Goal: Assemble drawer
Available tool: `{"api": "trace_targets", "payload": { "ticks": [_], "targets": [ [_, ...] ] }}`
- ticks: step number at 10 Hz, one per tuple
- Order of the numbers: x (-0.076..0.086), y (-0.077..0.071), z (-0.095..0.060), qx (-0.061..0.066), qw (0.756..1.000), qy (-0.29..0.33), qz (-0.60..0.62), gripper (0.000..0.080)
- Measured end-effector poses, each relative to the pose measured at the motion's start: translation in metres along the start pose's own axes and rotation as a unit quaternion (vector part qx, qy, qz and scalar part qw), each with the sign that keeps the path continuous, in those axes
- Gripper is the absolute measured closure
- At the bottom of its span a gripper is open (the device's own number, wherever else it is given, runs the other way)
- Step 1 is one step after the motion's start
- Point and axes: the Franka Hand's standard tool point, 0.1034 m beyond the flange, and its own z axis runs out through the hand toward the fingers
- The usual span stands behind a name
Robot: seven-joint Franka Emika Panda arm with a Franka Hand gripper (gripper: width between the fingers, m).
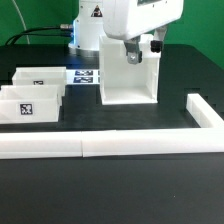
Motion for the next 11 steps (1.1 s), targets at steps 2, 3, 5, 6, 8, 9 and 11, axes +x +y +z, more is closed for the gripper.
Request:
{"api": "trace_targets", "payload": {
  "ticks": [2,3,5,6,8,9,11],
  "targets": [
    [0.000,0.000,0.000,0.000,1.000,0.000,0.000,0.0150],
    [0.000,0.000,0.000,0.000,1.000,0.000,0.000,0.0150],
    [0.000,0.000,0.000,0.000,1.000,0.000,0.000,0.0150],
    [0.000,0.000,0.000,0.000,1.000,0.000,0.000,0.0150],
    [0.000,-0.012,-0.007,-0.005,0.997,0.003,0.078,0.0150],
    [-0.003,-0.029,-0.014,-0.007,0.992,0.000,0.123,0.0150],
    [-0.001,-0.046,-0.022,-0.004,0.985,-0.009,0.173,0.0150]
  ]
}}
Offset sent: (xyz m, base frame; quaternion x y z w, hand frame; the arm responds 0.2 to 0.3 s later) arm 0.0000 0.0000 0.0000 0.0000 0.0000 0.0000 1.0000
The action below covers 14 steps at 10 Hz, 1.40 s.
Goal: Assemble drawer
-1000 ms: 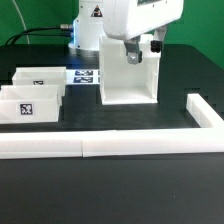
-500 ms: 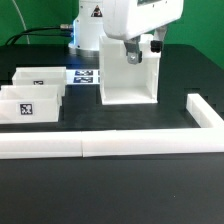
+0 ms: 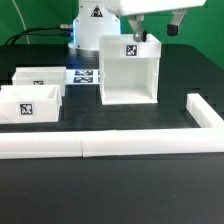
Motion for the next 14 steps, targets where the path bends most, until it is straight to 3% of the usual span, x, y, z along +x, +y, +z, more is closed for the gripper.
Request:
{"api": "trace_targets", "payload": {
  "ticks": [5,7,9,14],
  "targets": [
    [-0.002,0.001,0.004,0.001,1.000,0.000,0.002,0.0150],
    [-0.024,-0.018,-0.008,-0.003,0.995,-0.009,0.102,0.0150],
    [-0.040,-0.036,-0.008,-0.004,0.985,-0.025,0.169,0.0150],
    [-0.045,-0.038,-0.004,-0.004,0.984,-0.023,0.174,0.0150]
  ]
}}
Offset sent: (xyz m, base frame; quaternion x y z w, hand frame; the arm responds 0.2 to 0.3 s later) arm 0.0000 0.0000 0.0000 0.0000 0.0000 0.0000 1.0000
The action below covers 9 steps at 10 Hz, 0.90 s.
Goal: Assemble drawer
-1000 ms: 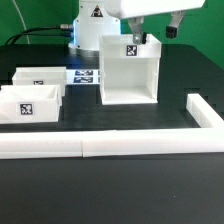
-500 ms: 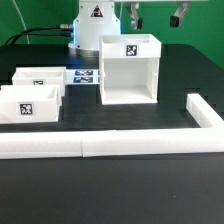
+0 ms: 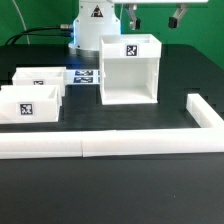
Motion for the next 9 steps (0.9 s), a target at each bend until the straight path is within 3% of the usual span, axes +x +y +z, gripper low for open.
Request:
{"api": "trace_targets", "payload": {
  "ticks": [2,5,9],
  "targets": [
    [-0.013,-0.007,0.003,0.000,1.000,0.010,0.025,0.0150],
    [-0.031,-0.026,0.019,0.013,0.999,0.027,0.045,0.0150],
    [-0.047,-0.042,0.040,0.015,0.998,0.030,0.046,0.0150]
  ]
}}
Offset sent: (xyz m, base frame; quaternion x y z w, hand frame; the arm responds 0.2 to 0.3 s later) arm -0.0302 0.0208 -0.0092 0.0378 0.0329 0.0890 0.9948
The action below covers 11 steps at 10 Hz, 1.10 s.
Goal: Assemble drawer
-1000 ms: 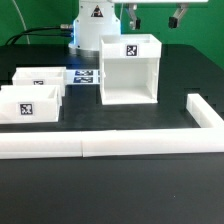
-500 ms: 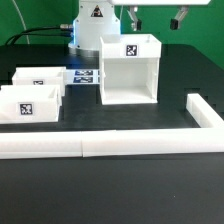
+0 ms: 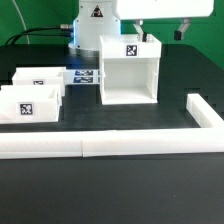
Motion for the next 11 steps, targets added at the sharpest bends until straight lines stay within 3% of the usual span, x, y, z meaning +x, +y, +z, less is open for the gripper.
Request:
{"api": "trace_targets", "payload": {
  "ticks": [3,6,7,8,9,11],
  "targets": [
    [-0.010,0.003,0.006,0.000,1.000,-0.006,-0.003,0.0150],
    [-0.015,0.007,0.011,0.000,1.000,-0.008,-0.002,0.0545],
    [-0.015,0.006,0.011,0.000,1.000,-0.008,-0.002,0.0545],
    [-0.015,0.006,0.011,0.000,1.000,-0.009,-0.002,0.0719],
    [-0.015,0.006,0.011,0.000,1.000,-0.008,-0.002,0.0760],
    [-0.015,0.006,0.011,0.000,1.000,-0.008,-0.003,0.0760]
  ]
}}
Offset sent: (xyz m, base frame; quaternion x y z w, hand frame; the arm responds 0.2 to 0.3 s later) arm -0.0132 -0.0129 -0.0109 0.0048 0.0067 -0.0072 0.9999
